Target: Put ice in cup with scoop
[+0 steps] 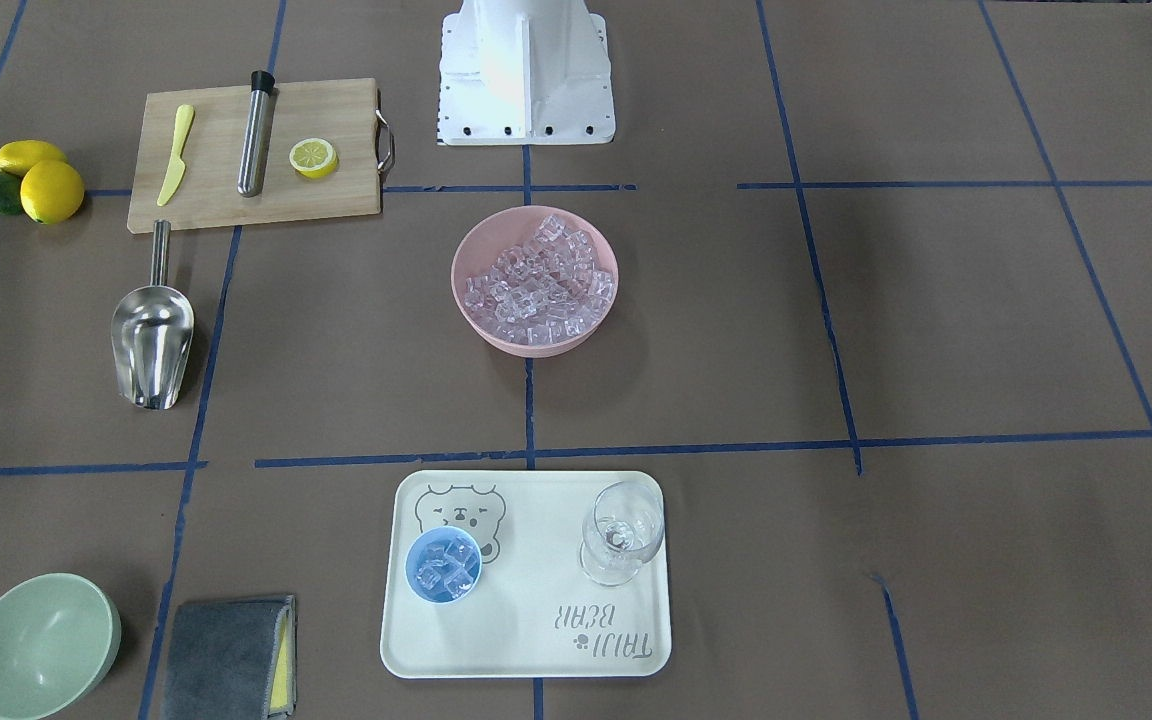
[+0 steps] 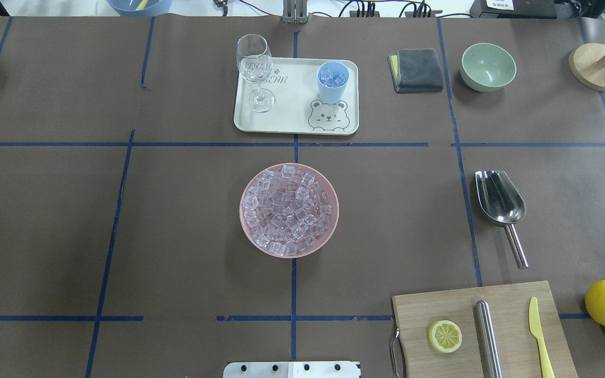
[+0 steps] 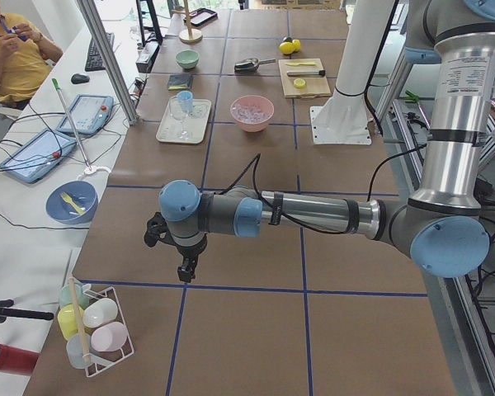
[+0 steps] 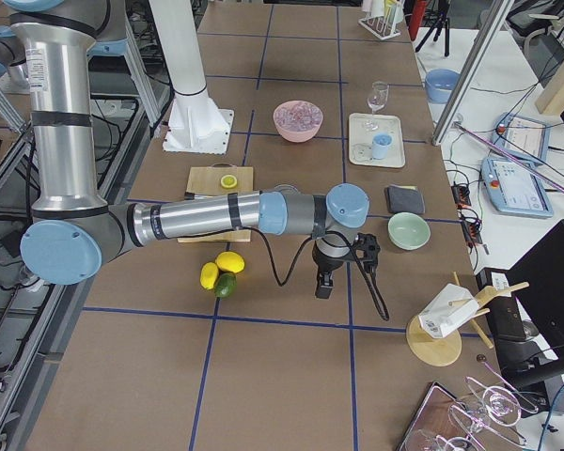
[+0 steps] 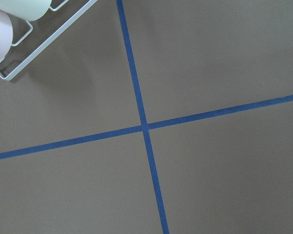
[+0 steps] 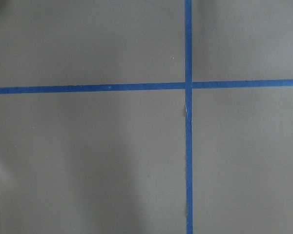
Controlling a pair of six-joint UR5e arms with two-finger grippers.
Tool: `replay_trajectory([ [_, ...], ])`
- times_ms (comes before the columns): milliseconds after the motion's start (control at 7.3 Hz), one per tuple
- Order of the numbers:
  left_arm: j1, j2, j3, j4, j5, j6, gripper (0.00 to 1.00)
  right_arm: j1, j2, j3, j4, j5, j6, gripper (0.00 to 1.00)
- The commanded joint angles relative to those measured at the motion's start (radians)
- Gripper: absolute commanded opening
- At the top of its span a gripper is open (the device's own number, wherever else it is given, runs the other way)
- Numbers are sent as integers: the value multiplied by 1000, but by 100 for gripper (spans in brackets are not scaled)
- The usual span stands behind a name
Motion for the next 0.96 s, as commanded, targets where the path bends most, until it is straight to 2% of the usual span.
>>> replay_trajectory([
  [0, -2, 3, 1, 1, 1, 0, 100, 0, 2, -2, 0, 0, 1, 100],
  [137, -2, 6, 2, 3, 1, 0, 100, 0, 2, 0, 0, 0, 4, 100],
  [411, -2, -9, -10, 88, 3, 2, 100, 0, 2, 1, 0, 0, 7, 100],
  [822, -2, -1, -11, 89, 3, 8, 100, 2, 1, 0, 0, 0, 7, 100],
])
